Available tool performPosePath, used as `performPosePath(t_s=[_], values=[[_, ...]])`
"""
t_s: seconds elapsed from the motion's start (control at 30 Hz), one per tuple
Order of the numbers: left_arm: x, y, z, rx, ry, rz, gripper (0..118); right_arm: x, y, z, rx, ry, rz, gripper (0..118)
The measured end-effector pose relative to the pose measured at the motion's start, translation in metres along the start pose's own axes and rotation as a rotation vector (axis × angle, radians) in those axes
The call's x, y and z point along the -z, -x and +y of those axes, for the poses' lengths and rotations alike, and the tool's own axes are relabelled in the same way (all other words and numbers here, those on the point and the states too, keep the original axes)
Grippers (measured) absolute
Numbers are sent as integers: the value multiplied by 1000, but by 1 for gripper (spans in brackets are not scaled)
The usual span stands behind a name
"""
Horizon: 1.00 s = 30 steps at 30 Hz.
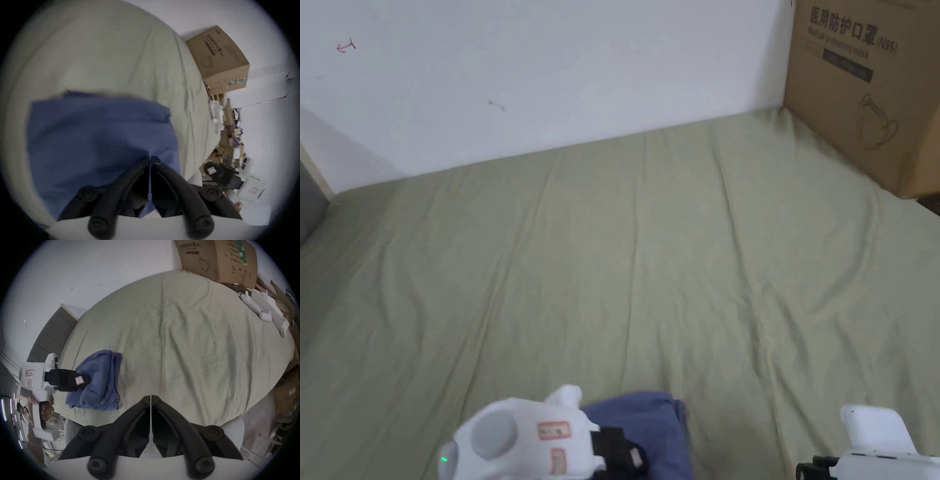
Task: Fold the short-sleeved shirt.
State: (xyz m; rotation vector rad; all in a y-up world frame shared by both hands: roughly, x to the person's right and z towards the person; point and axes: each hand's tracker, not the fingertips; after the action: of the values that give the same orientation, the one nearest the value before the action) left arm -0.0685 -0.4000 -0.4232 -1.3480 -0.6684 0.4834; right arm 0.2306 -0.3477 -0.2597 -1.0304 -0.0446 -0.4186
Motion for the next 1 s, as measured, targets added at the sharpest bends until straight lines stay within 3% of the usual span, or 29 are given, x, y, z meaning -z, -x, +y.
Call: performPosePath(t_s=[0.1, 0.23, 0.37, 0.53, 0.67, 0.77, 0.93, 1.0], values=[[35, -17, -14, 75, 49, 92, 0, 1, 2, -1, -11, 12, -3, 1], [59, -20, -22, -59, 87, -66, 0, 1, 2, -4, -16, 23, -10, 1], [62, -28, -32, 25, 89, -29, 0, -5, 4, -5, -28, 27, -24, 1], [8, -17, -37, 41, -18, -93, 0, -8, 13, 3, -53, 14, -17, 1], [-54, 13, -49, 8, -150, -53, 0, 1, 40, 15, -95, 16, 75, 1], [-98, 45, -64, -45, -238, -39, 0, 19, 71, 24, -177, 39, 118, 1], [-139, 98, -91, -145, -320, -16, 0, 72, 125, 34, -338, 113, 100, 1], [-144, 113, -96, -172, -329, -16, 0, 97, 136, 37, -329, 170, 59, 1]])
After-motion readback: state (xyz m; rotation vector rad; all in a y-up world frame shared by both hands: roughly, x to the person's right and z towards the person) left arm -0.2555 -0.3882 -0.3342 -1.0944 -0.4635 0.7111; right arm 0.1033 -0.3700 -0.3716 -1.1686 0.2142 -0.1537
